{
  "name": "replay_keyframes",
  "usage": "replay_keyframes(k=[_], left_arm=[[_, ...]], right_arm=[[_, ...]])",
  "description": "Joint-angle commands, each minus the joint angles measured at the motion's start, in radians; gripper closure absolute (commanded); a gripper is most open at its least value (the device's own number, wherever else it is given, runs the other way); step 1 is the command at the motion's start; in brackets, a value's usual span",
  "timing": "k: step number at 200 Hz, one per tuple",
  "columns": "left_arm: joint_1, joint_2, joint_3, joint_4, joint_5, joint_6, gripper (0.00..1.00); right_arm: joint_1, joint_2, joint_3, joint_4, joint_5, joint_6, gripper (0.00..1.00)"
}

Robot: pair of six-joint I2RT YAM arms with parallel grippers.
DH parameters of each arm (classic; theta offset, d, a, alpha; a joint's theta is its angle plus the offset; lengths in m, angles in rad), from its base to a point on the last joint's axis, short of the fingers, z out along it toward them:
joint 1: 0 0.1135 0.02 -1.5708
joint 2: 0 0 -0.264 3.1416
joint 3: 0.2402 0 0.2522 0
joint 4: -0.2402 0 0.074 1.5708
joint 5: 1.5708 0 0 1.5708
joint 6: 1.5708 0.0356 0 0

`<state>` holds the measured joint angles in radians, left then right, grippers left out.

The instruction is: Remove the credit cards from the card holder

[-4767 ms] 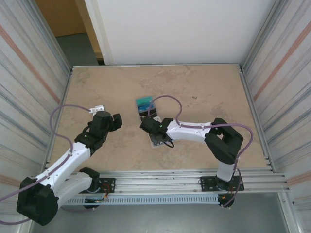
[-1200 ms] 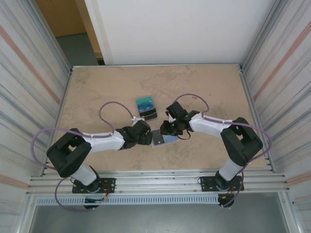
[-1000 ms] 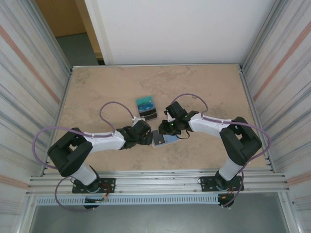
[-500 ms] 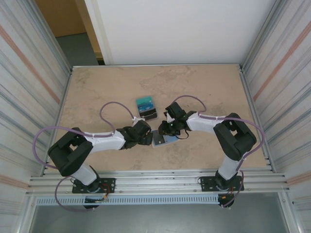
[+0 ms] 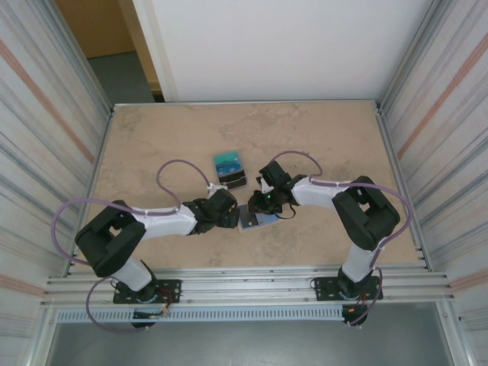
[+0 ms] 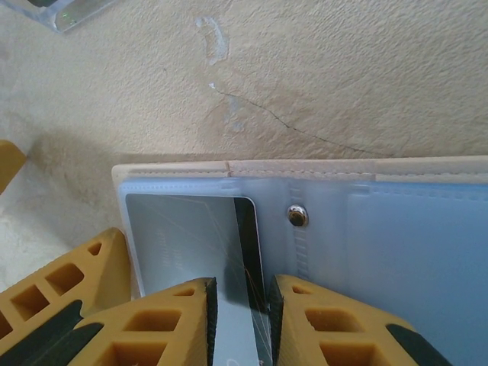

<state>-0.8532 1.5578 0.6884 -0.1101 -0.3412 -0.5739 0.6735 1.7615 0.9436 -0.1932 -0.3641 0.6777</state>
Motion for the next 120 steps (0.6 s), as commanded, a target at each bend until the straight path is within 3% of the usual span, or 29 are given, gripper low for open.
replay_keyframes(k=[1,66,120], left_arm=[[-0.007,0.012,0.027,-0.037,-0.031,-0.016,0.01],[-0.007,0.006,0.046,-0.105,-0.062,-0.040,0.01],[-0.007,0.007,0.049,-0.116,-0.058,-0.044,0.01]], right_arm=[[0.001,0.000,-0.025,0.012,-0.048,0.017,0.74],[-0.029,-0.028,-0.101,0.176,-0.220,0.060,0.76],[-0.043,-0.023,-0.129,0.272,-0.265,0.091,0.79]])
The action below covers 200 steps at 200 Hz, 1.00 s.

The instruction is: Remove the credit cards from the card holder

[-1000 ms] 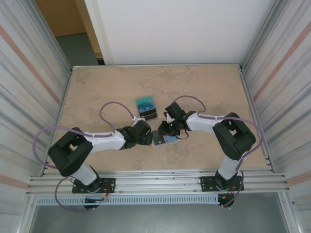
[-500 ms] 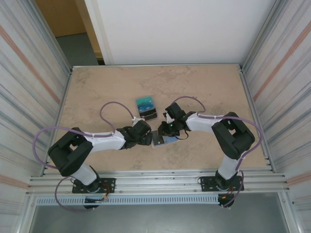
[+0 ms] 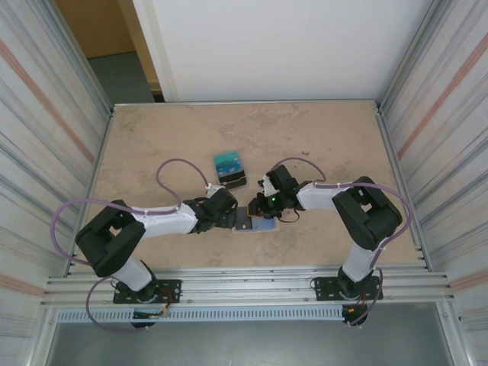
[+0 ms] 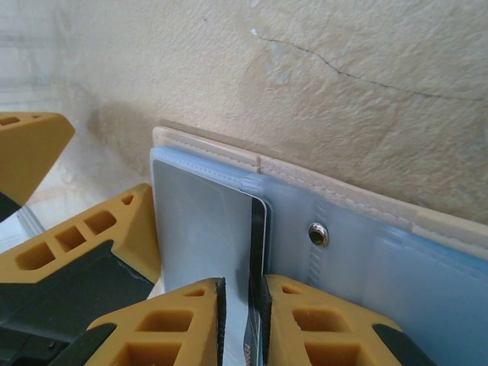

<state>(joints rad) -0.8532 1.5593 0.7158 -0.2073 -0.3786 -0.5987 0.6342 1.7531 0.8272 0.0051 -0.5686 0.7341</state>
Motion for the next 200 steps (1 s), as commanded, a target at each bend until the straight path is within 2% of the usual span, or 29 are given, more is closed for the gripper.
replay_keyframes(k=[1,200], left_arm=[[-0.007,0.005,0.022,-0.019,-0.020,-0.019,0.01],[-0.007,0.015,0.034,-0.020,-0.006,-0.016,0.01]], right_arm=[[-0.004,-0.015,-0.013,0.075,-0.060,0.034,0.79],[-0.003,0.028,-0.029,0.155,-0.108,0.068,0.79]])
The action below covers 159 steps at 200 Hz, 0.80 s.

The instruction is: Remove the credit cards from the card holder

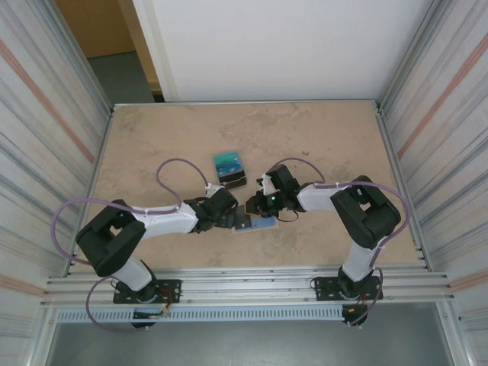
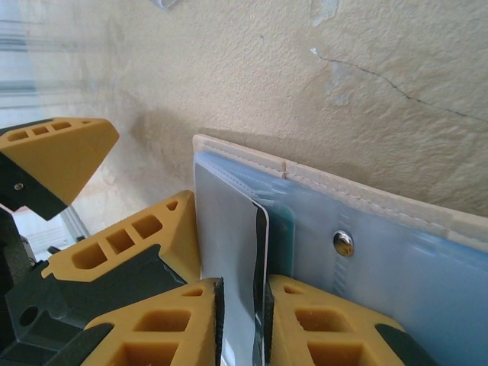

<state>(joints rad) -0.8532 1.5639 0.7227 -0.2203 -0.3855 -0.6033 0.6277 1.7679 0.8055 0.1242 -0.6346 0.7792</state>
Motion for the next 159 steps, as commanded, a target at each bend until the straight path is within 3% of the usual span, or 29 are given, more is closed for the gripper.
replay_keyframes(k=[1,159], left_arm=[[-0.007,0.010,0.027,-0.008,0.002,-0.012,0.01],[-0.008,0.038,0.063,-0.054,-0.013,-0.010,0.01]], right_arm=[[0.003,0.012,-0.008,0.037,-0.043,0.023,0.79],[-0.083,-0.054,-0.091,0.165,-0.139,0.094,0.78]])
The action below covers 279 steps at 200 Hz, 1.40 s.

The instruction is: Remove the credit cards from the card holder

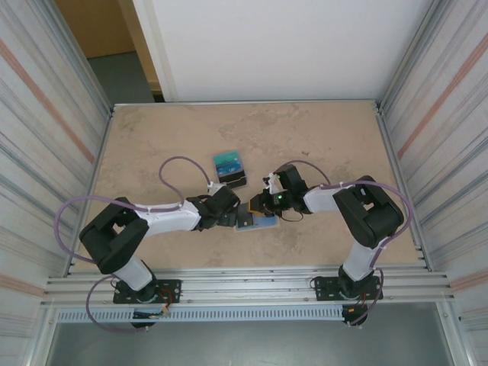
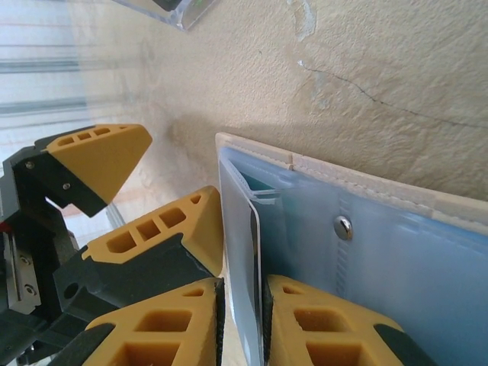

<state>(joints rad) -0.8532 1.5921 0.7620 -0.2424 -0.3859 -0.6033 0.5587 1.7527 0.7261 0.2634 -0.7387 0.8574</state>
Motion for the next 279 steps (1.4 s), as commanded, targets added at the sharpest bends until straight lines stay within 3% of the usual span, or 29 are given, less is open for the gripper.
replay_keyframes(k=[1,279], left_arm=[[-0.007,0.009,0.023,-0.031,-0.013,-0.010,0.01],[-0.006,0.005,0.013,-0.038,-0.019,-0.019,0.01]], right_arm=[[-0.014,-0.040,-0.012,0.025,-0.034,0.016,0.78],[-0.057,-0.083,-0.062,0.057,-0.051,0.024,0.84]])
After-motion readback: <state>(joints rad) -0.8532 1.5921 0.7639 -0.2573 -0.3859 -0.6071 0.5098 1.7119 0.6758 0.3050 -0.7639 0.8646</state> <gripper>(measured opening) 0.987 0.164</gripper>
